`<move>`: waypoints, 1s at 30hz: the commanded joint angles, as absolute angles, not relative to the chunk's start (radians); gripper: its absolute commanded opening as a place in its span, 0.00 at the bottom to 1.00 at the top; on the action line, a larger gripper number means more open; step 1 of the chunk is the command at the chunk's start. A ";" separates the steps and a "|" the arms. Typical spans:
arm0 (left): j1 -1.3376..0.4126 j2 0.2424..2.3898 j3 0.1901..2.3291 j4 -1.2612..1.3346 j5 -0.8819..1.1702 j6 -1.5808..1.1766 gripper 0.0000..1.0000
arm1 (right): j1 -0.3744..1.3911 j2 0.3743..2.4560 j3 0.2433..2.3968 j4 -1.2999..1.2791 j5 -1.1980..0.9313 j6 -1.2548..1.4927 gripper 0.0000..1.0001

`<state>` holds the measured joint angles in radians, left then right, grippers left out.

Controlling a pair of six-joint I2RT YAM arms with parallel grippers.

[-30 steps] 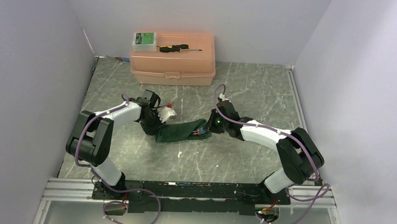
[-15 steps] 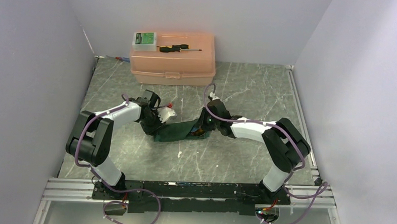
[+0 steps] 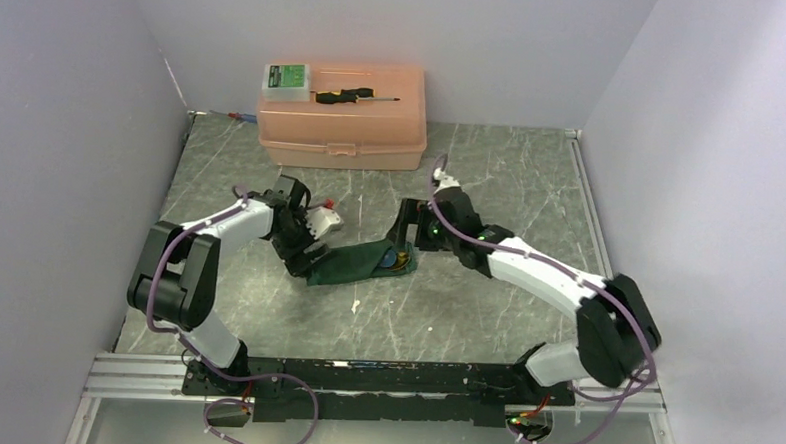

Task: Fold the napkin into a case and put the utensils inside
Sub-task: Insert the spoon into the folded napkin, then reset both arms

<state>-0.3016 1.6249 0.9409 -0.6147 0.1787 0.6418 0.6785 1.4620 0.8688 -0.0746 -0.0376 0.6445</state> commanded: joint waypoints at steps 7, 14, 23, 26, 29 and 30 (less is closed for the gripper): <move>-0.222 1.481 0.955 -0.486 0.310 0.455 0.94 | 0.308 1.075 0.736 -0.232 0.180 0.552 1.00; -0.119 1.499 0.768 0.081 0.216 0.235 0.95 | 0.221 1.069 0.504 0.122 0.622 0.383 1.00; -0.022 1.591 0.580 0.544 0.217 0.181 0.95 | 0.110 1.220 0.475 0.376 0.668 0.331 1.00; -0.005 1.563 0.537 0.597 0.198 0.153 0.95 | 0.094 1.253 0.400 0.567 0.651 0.286 1.00; 0.021 1.520 0.447 0.751 0.202 0.133 0.95 | 0.088 1.309 0.303 0.817 0.635 0.199 1.00; 0.027 1.514 0.414 0.804 0.209 0.128 0.95 | 0.085 1.314 0.292 0.859 0.634 0.180 1.00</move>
